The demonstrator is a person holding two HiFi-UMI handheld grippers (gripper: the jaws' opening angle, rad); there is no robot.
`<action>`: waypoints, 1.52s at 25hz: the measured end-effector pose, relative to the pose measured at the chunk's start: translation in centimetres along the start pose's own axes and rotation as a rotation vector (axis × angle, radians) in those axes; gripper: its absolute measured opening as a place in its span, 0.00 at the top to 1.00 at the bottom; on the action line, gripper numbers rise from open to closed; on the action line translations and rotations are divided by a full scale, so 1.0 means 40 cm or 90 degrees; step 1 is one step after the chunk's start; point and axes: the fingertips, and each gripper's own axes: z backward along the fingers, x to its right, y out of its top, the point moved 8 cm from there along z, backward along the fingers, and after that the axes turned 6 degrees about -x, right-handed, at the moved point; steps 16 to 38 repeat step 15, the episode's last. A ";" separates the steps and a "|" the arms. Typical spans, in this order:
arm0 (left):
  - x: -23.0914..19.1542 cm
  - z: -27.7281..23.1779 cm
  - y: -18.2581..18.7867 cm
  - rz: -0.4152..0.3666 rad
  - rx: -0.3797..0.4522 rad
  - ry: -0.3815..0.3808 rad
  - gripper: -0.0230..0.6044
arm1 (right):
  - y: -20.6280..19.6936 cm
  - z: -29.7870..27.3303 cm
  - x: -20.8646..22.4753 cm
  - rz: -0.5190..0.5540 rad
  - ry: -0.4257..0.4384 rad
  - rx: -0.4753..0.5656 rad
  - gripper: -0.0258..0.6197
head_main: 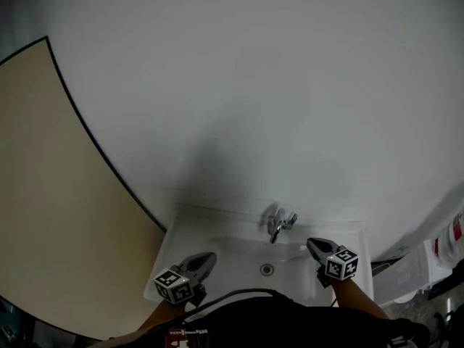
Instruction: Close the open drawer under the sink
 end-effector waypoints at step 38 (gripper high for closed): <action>-0.005 -0.023 0.008 0.008 -0.003 -0.027 0.96 | -0.019 0.012 -0.012 0.006 -0.009 -0.006 0.96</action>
